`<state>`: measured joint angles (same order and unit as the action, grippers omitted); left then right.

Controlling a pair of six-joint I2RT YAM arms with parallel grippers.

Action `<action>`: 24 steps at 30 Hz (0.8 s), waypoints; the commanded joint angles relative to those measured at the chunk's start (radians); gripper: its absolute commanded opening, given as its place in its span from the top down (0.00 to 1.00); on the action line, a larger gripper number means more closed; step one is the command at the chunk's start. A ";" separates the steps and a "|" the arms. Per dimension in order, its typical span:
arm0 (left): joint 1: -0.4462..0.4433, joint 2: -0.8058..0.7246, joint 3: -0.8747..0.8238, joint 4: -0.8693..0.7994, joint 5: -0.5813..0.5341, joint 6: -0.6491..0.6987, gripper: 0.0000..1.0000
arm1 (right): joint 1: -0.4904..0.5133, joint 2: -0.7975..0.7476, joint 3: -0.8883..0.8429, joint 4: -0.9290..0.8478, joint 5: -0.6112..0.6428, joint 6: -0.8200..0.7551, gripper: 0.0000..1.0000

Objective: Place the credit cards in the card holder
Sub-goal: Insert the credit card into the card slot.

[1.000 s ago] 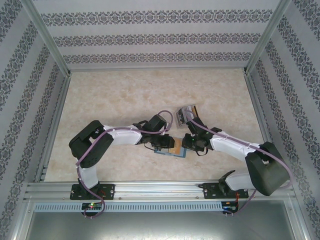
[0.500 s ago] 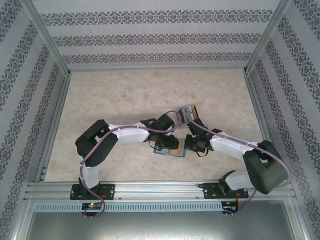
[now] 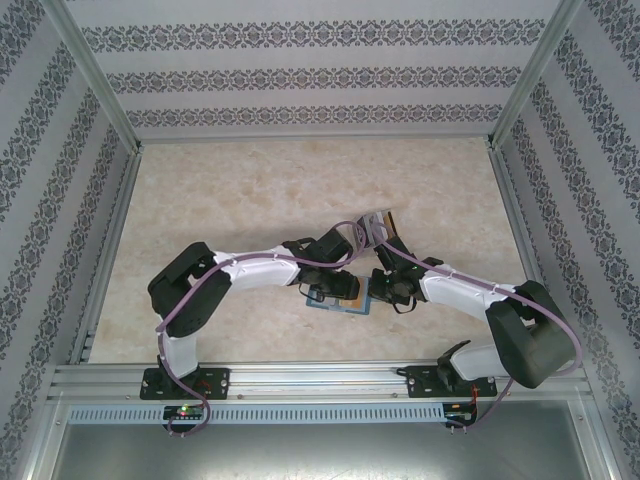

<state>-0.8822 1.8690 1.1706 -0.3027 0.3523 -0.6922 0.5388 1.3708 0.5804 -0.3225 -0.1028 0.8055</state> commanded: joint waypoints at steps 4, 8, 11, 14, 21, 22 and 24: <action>-0.011 -0.095 -0.035 -0.031 -0.080 0.010 0.48 | 0.000 0.037 -0.022 0.003 0.009 -0.002 0.82; -0.012 -0.128 -0.052 -0.030 -0.123 0.004 0.46 | -0.001 0.036 -0.018 0.000 0.010 -0.005 0.82; -0.011 -0.153 -0.064 -0.037 -0.157 0.000 0.42 | -0.001 0.037 -0.016 0.000 0.010 -0.008 0.82; -0.003 -0.183 -0.075 -0.042 -0.193 -0.006 0.39 | 0.000 0.037 -0.011 -0.004 0.010 -0.009 0.81; 0.075 -0.237 -0.137 -0.040 -0.183 -0.030 0.31 | 0.000 0.033 -0.001 -0.004 0.004 -0.015 0.81; 0.091 -0.240 -0.148 -0.036 -0.169 -0.040 0.30 | 0.000 0.033 0.001 -0.006 0.003 -0.015 0.81; 0.127 -0.243 -0.180 -0.011 -0.132 -0.058 0.29 | -0.001 0.034 0.002 -0.007 0.003 -0.019 0.81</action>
<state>-0.7990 1.6424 1.0325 -0.3077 0.1905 -0.7151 0.5388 1.3716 0.5823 -0.3225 -0.1047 0.8040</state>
